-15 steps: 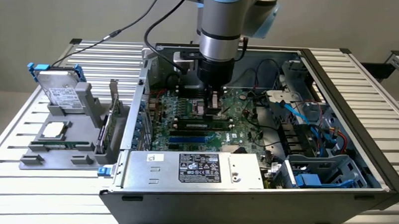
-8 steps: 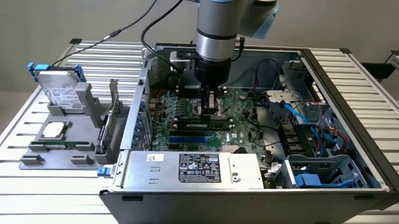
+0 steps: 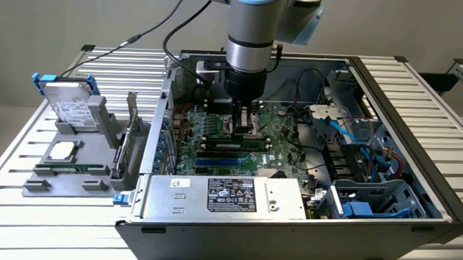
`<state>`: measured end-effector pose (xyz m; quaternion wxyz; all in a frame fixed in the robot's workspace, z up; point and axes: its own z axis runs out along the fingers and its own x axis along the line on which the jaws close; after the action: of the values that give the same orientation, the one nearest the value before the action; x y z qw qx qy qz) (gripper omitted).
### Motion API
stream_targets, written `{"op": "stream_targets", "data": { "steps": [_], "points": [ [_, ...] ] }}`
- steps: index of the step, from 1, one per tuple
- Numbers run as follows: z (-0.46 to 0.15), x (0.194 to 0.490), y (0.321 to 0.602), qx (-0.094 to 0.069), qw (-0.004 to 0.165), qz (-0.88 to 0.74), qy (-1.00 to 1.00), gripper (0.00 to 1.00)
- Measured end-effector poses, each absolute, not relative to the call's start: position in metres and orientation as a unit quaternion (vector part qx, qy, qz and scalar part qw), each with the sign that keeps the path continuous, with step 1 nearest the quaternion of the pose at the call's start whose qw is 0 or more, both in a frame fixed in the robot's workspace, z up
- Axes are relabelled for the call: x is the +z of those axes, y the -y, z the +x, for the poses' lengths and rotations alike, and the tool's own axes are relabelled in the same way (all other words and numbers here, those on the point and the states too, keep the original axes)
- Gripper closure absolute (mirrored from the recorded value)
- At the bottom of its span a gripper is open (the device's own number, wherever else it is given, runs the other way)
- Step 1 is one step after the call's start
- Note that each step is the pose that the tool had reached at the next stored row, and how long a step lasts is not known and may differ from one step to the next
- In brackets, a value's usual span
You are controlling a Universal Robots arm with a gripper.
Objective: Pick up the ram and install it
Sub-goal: 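Press down the ram until it locks into place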
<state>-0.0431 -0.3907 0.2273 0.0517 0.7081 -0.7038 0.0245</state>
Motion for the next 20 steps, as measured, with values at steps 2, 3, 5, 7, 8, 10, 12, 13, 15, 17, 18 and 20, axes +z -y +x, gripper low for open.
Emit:
{"op": "stream_targets", "data": {
  "steps": [2,3,5,7,8,10,12,13,15,17,18,20],
  "points": [
    [-0.0432,0.2273,0.3907,0.025,0.052,0.708,0.704,0.9],
    [-0.0432,0.2272,0.3906,0.024,0.052,0.708,0.704,0.9],
    [-0.0434,0.2269,0.3906,0.024,0.052,0.708,0.704,0.9],
    [-0.0435,0.2265,0.3906,0.025,0.052,0.708,0.704,0.9],
    [-0.0435,0.2265,0.3906,0.025,0.052,0.708,0.704,0.9],
    [-0.0435,0.2265,0.3906,0.025,0.052,0.708,0.704,0.9],
    [-0.0435,0.2262,0.3906,0.024,0.052,0.708,0.704,0.9],
    [-0.0435,0.226,0.3906,0.025,0.052,0.708,0.704,0.9],
    [-0.0435,0.2259,0.3906,0.025,0.052,0.708,0.704,0.9],
    [-0.0435,0.2259,0.3906,0.025,0.052,0.708,0.704,0.9],
    [-0.0435,0.2258,0.3906,0.025,0.052,0.708,0.704,0.9],
    [-0.0435,0.2255,0.3906,0.025,0.052,0.708,0.704,0.9]
  ]
}}
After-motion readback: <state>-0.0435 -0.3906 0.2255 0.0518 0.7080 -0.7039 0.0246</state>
